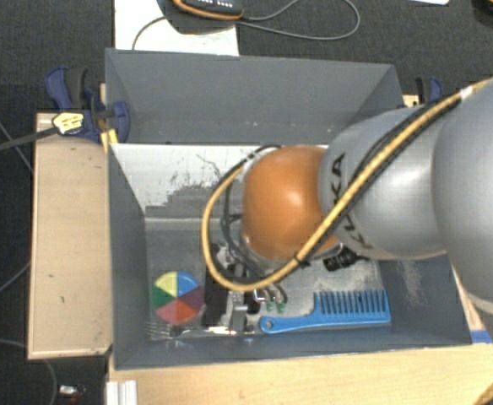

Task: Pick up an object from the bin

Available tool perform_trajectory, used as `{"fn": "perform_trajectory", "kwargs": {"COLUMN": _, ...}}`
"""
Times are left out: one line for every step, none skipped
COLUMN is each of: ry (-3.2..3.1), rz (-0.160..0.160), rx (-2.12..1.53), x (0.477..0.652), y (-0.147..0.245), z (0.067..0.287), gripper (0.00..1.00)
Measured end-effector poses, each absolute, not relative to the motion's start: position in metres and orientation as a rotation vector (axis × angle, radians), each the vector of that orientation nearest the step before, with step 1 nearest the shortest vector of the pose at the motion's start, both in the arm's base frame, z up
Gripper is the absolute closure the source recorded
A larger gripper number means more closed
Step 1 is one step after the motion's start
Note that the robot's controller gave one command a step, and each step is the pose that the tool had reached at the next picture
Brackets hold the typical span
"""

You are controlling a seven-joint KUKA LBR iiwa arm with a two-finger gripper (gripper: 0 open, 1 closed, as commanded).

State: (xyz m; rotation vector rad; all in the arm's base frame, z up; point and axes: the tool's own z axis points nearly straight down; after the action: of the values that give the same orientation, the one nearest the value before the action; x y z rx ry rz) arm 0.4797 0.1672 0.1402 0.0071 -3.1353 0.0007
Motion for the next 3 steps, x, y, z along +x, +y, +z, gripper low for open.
{"fn": "perform_trajectory", "kwargs": {"ry": -3.143, "rz": -0.002, "rx": -0.001, "x": 0.482, "y": 0.166, "z": 0.144, "gripper": 0.00}}
{"fn": "perform_trajectory", "kwargs": {"ry": -3.131, "rz": -0.003, "rx": -0.289, "x": 0.504, "y": 0.136, "z": 0.078, "gripper": 0.00}}
{"fn": "perform_trajectory", "kwargs": {"ry": -3.070, "rz": -0.004, "rx": -0.680, "x": 0.521, "y": 0.143, "z": 0.071, "gripper": 0.00}}
